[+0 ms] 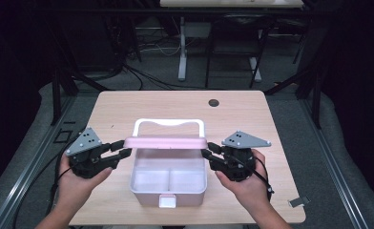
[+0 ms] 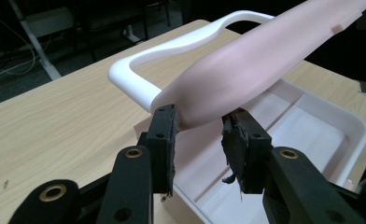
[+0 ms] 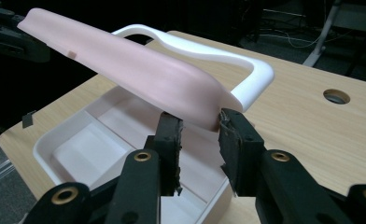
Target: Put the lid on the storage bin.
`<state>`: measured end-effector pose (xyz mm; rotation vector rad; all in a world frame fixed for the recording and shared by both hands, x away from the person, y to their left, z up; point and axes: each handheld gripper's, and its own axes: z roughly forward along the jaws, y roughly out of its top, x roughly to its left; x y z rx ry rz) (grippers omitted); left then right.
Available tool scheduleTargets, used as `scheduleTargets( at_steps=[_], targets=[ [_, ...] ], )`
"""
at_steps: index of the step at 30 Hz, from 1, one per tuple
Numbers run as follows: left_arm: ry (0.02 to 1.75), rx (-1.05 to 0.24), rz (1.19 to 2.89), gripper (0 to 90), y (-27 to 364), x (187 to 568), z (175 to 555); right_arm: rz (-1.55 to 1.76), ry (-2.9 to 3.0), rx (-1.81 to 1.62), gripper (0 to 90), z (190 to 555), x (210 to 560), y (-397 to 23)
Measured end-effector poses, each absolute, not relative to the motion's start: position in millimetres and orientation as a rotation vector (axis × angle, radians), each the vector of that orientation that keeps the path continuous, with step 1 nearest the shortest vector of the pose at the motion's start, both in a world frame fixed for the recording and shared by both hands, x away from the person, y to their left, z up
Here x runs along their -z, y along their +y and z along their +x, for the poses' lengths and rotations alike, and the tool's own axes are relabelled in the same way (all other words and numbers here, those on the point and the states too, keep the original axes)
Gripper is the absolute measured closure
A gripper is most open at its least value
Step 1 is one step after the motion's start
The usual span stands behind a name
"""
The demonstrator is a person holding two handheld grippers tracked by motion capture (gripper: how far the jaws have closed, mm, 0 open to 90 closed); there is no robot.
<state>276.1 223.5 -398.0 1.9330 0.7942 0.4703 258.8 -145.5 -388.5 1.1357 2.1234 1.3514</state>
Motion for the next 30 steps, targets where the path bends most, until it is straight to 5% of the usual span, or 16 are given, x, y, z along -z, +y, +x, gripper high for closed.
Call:
scheduleTargets(
  at_steps=[30],
  targets=[
    [0.767,-0.437,1.948,64.4,228,425,247,1.161,2.206,-1.394,69.3,233,419,-156]
  ],
)
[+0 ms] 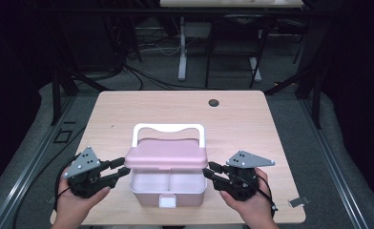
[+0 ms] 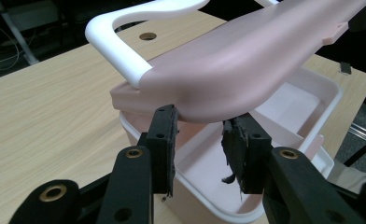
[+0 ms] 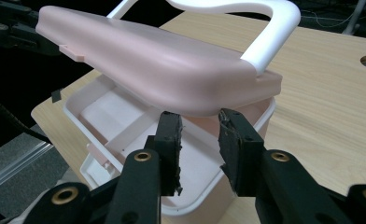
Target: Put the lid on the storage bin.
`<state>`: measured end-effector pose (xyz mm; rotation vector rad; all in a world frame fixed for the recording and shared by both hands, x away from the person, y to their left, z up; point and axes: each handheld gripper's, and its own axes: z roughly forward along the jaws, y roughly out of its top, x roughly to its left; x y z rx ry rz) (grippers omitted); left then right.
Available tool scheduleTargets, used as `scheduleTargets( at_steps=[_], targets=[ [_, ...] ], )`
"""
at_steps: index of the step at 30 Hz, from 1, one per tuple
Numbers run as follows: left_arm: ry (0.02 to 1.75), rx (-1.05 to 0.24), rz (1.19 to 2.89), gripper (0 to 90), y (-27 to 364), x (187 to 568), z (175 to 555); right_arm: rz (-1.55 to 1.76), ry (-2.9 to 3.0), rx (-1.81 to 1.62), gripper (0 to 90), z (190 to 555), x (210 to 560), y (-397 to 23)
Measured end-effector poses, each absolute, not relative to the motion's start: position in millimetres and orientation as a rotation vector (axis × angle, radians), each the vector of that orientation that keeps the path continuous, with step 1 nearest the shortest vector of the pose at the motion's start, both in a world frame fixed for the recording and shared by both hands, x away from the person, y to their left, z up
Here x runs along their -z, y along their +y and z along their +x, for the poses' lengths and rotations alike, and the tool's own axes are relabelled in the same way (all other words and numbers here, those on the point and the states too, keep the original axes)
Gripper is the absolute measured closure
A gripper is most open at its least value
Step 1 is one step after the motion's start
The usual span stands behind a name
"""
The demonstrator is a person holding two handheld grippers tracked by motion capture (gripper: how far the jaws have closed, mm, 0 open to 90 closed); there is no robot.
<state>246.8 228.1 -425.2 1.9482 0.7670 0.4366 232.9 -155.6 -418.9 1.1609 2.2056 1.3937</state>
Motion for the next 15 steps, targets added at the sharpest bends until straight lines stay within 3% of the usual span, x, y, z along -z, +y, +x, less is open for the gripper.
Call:
scheduleTargets(
  at_steps=[15],
  targets=[
    [0.766,-0.417,1.950,64.7,231,438,235,1.173,2.230,-1.403,69.4,225,432,-160]
  ],
)
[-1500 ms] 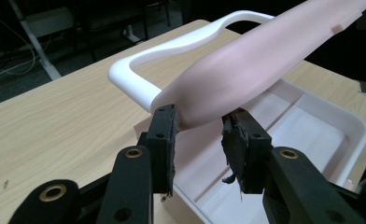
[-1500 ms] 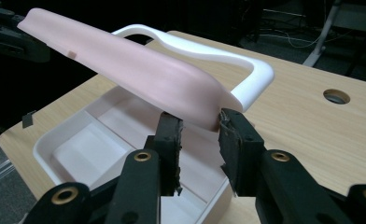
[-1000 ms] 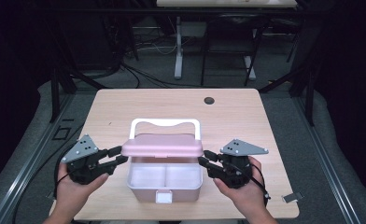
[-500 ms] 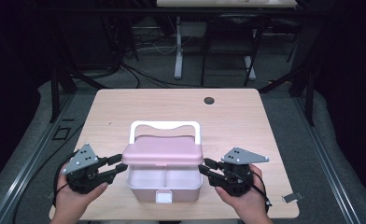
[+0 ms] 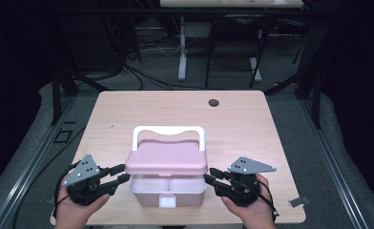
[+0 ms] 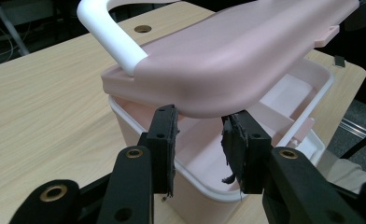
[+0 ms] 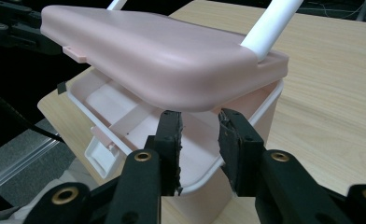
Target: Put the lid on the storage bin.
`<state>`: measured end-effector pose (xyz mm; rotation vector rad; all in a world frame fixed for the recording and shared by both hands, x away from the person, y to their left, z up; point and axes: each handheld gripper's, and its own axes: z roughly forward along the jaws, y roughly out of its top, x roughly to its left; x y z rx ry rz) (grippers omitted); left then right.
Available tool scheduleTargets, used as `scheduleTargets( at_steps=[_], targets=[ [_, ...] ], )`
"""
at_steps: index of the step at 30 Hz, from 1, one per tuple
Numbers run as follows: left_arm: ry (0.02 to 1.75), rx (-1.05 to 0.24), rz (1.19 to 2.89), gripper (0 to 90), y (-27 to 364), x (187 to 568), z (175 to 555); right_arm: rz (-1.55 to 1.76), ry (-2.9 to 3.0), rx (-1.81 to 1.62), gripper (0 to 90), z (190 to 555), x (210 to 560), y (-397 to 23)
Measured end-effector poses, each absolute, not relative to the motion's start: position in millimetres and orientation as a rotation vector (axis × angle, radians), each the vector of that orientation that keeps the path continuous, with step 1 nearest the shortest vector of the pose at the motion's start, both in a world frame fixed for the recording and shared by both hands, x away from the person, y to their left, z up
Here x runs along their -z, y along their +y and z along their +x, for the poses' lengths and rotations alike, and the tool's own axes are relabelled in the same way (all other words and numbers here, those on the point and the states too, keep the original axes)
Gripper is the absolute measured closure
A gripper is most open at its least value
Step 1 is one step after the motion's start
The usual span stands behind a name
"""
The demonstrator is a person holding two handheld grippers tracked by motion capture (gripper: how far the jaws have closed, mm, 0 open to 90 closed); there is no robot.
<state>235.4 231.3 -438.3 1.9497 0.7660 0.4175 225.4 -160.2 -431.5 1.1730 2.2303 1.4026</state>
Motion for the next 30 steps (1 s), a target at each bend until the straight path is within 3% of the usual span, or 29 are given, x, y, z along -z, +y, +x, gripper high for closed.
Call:
scheduleTargets(
  at_steps=[30],
  targets=[
    [0.794,-0.340,2.003,66.3,237,455,227,1.218,2.236,-1.422,68.9,214,443,-173]
  ],
)
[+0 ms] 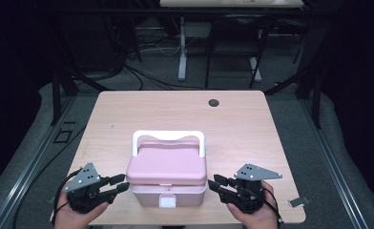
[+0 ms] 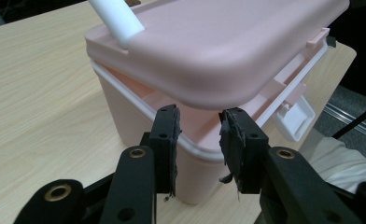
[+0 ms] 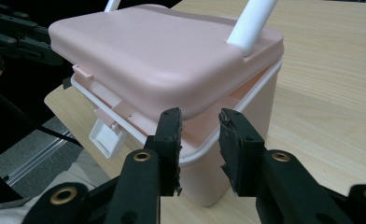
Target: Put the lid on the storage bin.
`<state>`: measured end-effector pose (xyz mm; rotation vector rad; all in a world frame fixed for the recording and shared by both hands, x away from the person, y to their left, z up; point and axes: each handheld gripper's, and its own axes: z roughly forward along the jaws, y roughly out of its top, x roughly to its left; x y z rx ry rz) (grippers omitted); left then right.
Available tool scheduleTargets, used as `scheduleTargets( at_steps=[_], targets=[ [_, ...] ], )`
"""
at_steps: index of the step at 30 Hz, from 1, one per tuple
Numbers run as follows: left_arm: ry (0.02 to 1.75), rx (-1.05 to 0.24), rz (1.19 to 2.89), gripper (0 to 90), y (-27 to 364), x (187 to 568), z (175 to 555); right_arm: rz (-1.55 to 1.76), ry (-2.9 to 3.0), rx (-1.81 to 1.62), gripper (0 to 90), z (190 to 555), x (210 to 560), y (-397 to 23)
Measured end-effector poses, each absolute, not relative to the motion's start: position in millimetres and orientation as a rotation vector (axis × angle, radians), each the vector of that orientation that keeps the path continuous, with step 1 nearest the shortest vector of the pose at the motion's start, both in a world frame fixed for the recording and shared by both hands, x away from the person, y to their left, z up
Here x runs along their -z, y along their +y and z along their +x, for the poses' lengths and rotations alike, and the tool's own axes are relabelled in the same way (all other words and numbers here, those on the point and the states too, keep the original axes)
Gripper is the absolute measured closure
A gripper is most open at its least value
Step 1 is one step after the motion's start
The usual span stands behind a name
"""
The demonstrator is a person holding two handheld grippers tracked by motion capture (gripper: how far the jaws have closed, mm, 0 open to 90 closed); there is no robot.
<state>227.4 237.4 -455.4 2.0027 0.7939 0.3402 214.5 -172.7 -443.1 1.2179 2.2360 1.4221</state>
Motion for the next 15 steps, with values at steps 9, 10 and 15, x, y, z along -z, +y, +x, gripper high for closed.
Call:
scheduleTargets(
  at_steps=[9,10,15],
  targets=[
    [0.809,-0.322,2.022,66.0,240.7,461.7,222.6,1.230,2.229,-1.420,68.9,217.3,444.7,-173.7],
    [0.813,-0.323,2.025,65.9,241.4,462.7,221.9,1.230,2.216,-1.426,68.9,217.8,445.1,-173.4],
    [0.822,-0.333,1.991,64.9,246.5,460.6,222.0,1.226,2.223,-1.425,68.8,218.4,443.0,-174.4]
  ],
)
